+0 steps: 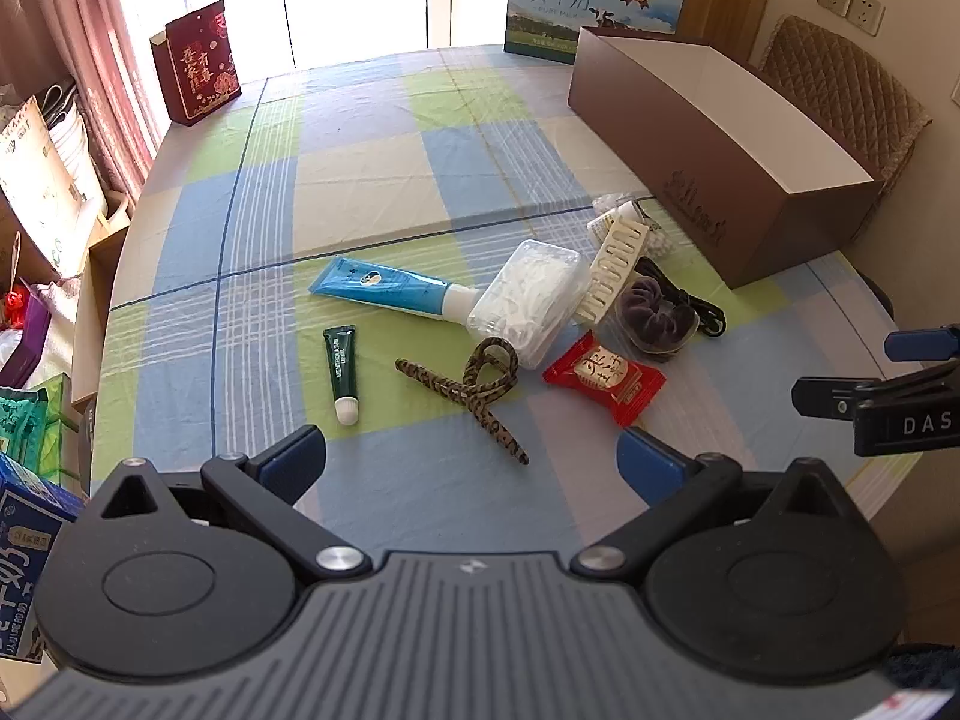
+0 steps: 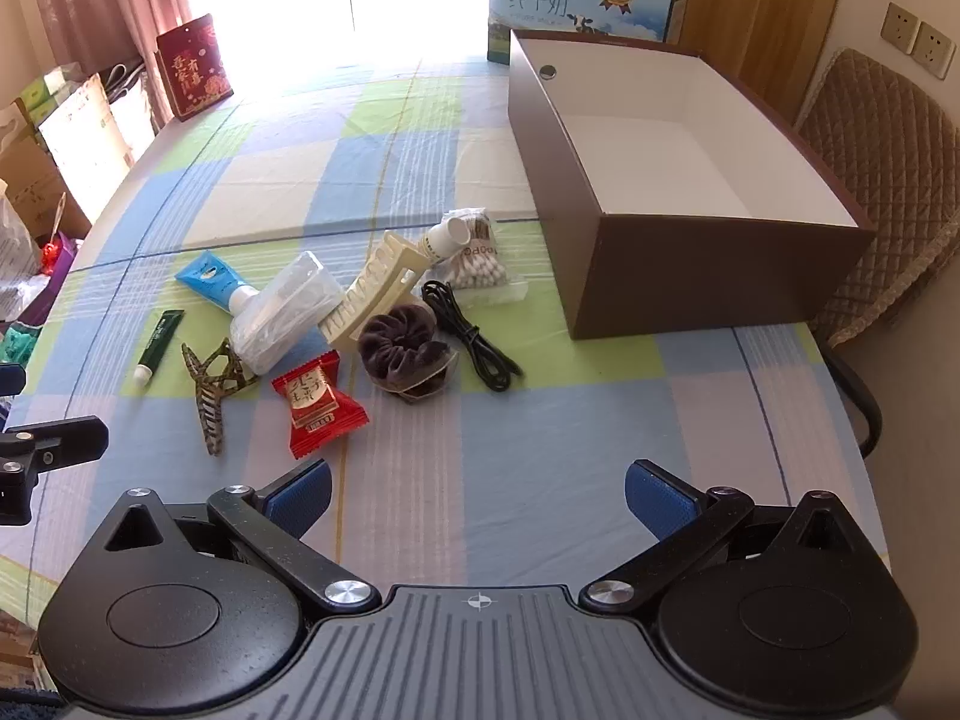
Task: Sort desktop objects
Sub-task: 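Move left tool toward green lip gel tube while right tool approaches black cable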
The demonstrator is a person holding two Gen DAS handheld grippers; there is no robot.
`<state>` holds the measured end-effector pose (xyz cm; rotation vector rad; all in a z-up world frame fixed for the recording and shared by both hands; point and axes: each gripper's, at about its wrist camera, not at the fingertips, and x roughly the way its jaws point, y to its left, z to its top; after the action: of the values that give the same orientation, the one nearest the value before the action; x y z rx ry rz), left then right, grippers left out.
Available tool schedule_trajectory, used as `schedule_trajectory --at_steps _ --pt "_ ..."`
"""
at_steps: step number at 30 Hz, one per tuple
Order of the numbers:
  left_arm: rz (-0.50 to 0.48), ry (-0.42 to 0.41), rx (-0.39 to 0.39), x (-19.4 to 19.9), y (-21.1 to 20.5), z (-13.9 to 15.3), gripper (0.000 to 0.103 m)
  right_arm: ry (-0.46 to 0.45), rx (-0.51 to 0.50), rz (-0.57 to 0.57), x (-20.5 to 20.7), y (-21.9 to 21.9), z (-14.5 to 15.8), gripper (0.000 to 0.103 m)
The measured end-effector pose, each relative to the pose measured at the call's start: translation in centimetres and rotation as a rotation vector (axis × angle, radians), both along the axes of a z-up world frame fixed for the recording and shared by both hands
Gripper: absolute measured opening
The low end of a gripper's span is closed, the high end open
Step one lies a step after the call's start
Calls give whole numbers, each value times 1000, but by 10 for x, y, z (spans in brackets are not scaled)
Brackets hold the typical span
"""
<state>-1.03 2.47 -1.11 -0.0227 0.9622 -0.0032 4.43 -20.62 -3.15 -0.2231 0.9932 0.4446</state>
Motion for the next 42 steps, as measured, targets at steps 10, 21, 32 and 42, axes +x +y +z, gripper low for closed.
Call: schedule_trajectory --at_steps 10,21,32,42 --pt "5 11 -4 2 1 -3 102 6 -5 6 2 3 -3 101" --pt "17 27 0 7 5 -8 102 -11 33 11 7 0 -9 101" --pt "36 56 -4 15 19 -18 102 -70 132 58 15 -3 -17 101" --pt "68 51 -13 27 36 -33 102 -111 173 117 36 -7 -38 100"
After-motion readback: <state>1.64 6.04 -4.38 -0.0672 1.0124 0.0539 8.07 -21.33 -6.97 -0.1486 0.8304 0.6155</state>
